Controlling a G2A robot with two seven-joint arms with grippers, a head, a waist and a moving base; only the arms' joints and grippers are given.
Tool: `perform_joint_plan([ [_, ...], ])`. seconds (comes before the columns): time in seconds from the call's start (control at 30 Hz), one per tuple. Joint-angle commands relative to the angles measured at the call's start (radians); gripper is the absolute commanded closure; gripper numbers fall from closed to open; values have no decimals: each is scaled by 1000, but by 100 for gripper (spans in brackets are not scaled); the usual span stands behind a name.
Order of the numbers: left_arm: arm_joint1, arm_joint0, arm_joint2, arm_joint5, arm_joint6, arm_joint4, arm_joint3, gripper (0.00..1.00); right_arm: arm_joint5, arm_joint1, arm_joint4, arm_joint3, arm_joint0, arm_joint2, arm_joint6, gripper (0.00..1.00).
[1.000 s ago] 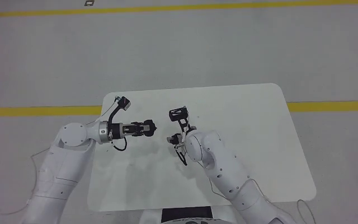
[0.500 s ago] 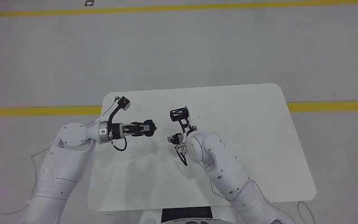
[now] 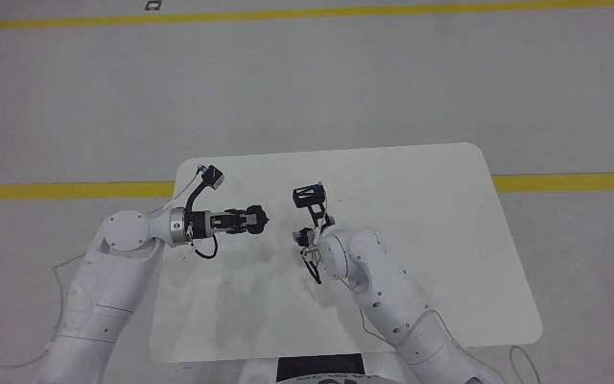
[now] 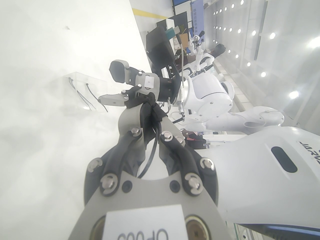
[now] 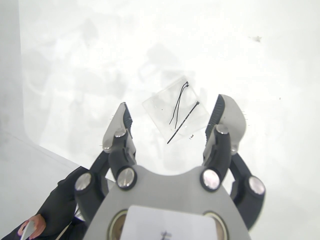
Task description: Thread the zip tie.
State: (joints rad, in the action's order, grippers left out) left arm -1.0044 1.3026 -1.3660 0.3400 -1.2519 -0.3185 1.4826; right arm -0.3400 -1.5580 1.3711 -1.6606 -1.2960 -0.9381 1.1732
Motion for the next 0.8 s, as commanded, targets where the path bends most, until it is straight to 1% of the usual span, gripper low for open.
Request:
perform_joint_plan([
  [0.0,0,0,0,0,0,0,0,100,0,0,3,-2,-2,-1,1,64],
  [0.03,0,0,0,0,0,0,0,100,0,-1,4,-3,-3,-1,1,64],
  [0.17,0,0,0,0,0,0,0,100,0,-1,5,-5,-6,-3,-1,69],
  [0.27,0,0,0,0,0,0,0,100,0,-3,3,4,-5,-2,-7,70],
  [0.77,0,0,0,0,0,0,0,100,0,-26,3,120,41,1,-5,73],
])
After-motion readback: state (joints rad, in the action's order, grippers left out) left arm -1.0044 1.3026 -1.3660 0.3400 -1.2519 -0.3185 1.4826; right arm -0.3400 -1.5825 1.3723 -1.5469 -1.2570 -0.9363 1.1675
